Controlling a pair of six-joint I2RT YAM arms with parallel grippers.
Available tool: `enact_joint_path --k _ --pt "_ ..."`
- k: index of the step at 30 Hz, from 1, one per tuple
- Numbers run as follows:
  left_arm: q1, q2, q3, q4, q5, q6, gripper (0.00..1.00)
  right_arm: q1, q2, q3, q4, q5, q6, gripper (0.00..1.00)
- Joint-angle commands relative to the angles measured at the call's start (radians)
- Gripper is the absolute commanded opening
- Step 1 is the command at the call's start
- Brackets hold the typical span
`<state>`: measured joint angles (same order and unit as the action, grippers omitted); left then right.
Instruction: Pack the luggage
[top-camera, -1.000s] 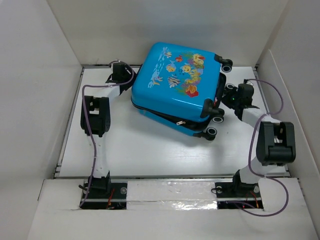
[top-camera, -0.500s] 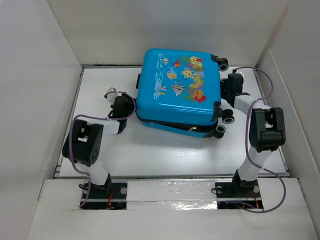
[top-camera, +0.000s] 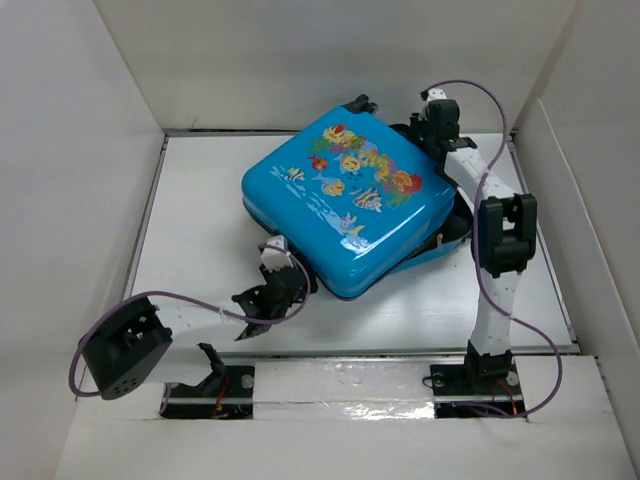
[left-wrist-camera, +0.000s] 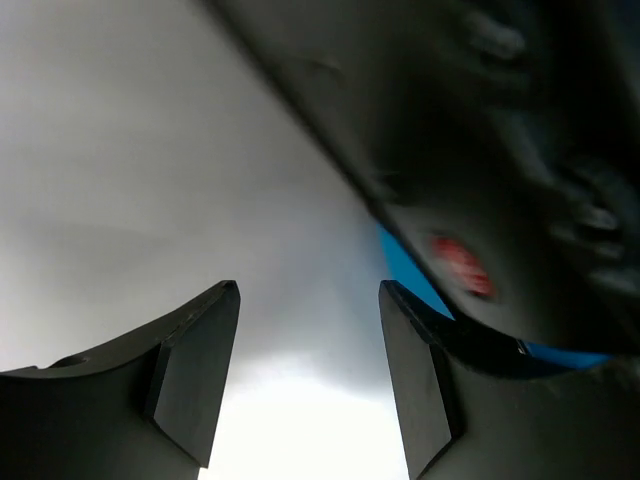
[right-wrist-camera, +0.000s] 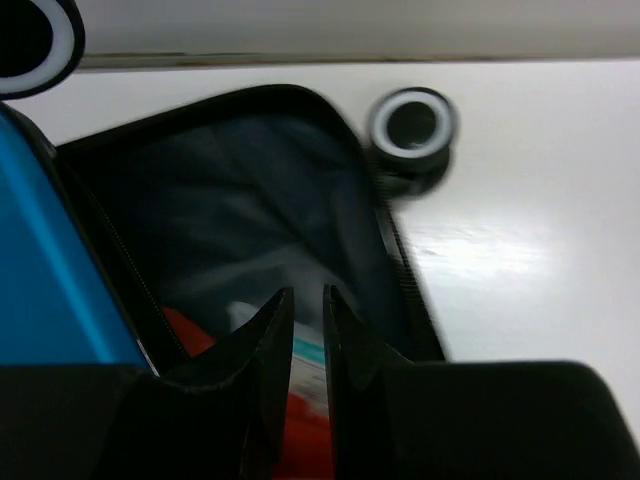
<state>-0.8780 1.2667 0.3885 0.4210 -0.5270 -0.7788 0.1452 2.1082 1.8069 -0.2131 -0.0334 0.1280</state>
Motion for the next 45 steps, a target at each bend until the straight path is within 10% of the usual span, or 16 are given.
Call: enact_joint_path --k 1,8,13,19,29,35,41,45 --pt "-0.168 -0.070 0.020 0.180 0.082 -0.112 0.56 0.217 0.033 0.143 -0.193 -0.404 0.033 0.26" --pt "-0.242 -0.036 0.079 0.134 -0.042 -0.079 0.56 0.240 0.107 0.341 -0.246 -0.358 0.071 0.48" --pt "-0.202 -0.029 0.222 0.116 -0.125 0.081 0.57 0.165 -0.143 0.096 -0.008 -0.298 0.197 0.83" --pt "-0.116 -0.024 0.285 0.190 -0.104 0.176 0.58 0.039 -0.464 -0.171 0.128 -0.204 0.248 0.93" --pt "-0.081 0.007 0.304 0.174 -0.068 0.184 0.58 -0.081 -0.983 -0.825 0.392 -0.068 0.393 0.63" --pt "0.107 -0.211 0.229 0.151 -0.080 0.145 0.59 -0.153 -1.189 -1.147 0.432 0.023 0.473 0.00" --pt "0.546 -0.058 0.416 0.131 0.261 -0.020 0.60 -0.217 -1.185 -1.302 0.495 -0.040 0.521 0.00" --pt "0.723 0.309 0.688 0.063 0.537 -0.086 0.63 -0.242 -1.127 -1.308 0.515 -0.048 0.524 0.04"
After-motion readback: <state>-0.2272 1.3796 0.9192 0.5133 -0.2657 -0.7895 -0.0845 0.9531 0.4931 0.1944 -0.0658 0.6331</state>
